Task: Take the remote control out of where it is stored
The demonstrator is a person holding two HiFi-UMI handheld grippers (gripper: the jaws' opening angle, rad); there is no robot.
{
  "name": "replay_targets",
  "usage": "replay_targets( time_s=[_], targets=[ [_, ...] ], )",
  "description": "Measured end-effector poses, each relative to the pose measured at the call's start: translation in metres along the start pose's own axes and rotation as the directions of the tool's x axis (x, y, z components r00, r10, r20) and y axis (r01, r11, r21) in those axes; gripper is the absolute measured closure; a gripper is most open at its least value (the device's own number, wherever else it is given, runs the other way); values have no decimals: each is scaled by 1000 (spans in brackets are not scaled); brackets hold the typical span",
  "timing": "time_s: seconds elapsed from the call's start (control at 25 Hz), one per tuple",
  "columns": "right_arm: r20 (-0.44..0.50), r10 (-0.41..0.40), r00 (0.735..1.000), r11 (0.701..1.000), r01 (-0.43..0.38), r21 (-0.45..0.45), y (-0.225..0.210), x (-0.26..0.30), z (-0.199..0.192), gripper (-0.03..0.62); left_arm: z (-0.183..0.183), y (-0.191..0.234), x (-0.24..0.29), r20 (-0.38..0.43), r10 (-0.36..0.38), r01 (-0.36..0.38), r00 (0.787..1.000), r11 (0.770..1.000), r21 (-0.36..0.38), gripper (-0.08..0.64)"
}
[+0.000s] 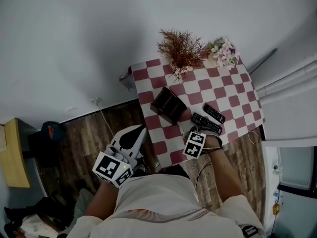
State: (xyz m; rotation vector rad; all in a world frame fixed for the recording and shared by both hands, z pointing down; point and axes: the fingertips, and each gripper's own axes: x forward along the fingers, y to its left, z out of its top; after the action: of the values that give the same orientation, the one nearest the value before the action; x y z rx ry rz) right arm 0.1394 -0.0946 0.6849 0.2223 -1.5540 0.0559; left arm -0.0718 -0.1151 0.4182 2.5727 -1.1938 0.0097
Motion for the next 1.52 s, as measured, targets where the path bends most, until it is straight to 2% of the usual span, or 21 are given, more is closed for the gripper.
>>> replay_targets(
  time_s=[0.28, 0.52, 0.68, 0.8, 0.88, 0.96, 1.04, 1.16, 1.24, 1.32, 1.4, 1.52],
  targets=[
    [8, 26, 1000, 1000, -26, 3, 4, 10, 2, 400, -1, 6, -4, -4, 10, -10, 1000, 1000, -6, 552],
    [46, -3, 999, 999, 1, 40, 0, 10, -1, 397, 3, 7, -2, 0, -5, 5, 1000, 1000, -15, 552],
    [143, -38, 989, 988, 16, 151, -8, -11, 1, 397, 5, 4, 1, -3, -24, 24, 1000, 1000, -7, 552],
    [287, -106, 952, 955, 17, 296, -19, -43, 9, 399, 8, 0, 4, 1, -44, 44, 999, 999, -1, 552],
    [400, -182, 899, 917, 8, 400, -30, -73, 13, 408, 12, -3, 7, 7, -56, 56, 998, 998, 3, 552],
    [491, -279, 825, 872, 3, 490, -40, -107, 16, 457, 15, -6, 10, 15, -72, 71, 997, 997, 11, 552],
    [540, -388, 747, 824, 19, 566, -49, -139, 14, 486, 18, -10, 12, 19, -87, 87, 996, 996, 20, 552],
    [573, -546, 612, 737, 26, 675, -61, -185, 4, 534, 23, -17, 16, 27, -110, 109, 994, 993, 36, 552],
    [590, -625, 511, 682, -10, 731, -63, -215, 1, 547, 27, -21, 17, 31, -121, 119, 992, 992, 52, 552],
    [598, -684, 418, 641, -46, 766, -63, -241, -1, 560, 32, -24, 19, 37, -130, 127, 991, 989, 68, 552],
    [592, -729, 343, 613, -58, 788, -62, -263, -3, 572, 38, -27, 22, 44, -140, 136, 989, 987, 86, 552],
    [577, -773, 264, 584, -59, 810, -61, -291, -5, 578, 45, -34, 23, 56, -154, 147, 986, 983, 112, 552]
  ],
)
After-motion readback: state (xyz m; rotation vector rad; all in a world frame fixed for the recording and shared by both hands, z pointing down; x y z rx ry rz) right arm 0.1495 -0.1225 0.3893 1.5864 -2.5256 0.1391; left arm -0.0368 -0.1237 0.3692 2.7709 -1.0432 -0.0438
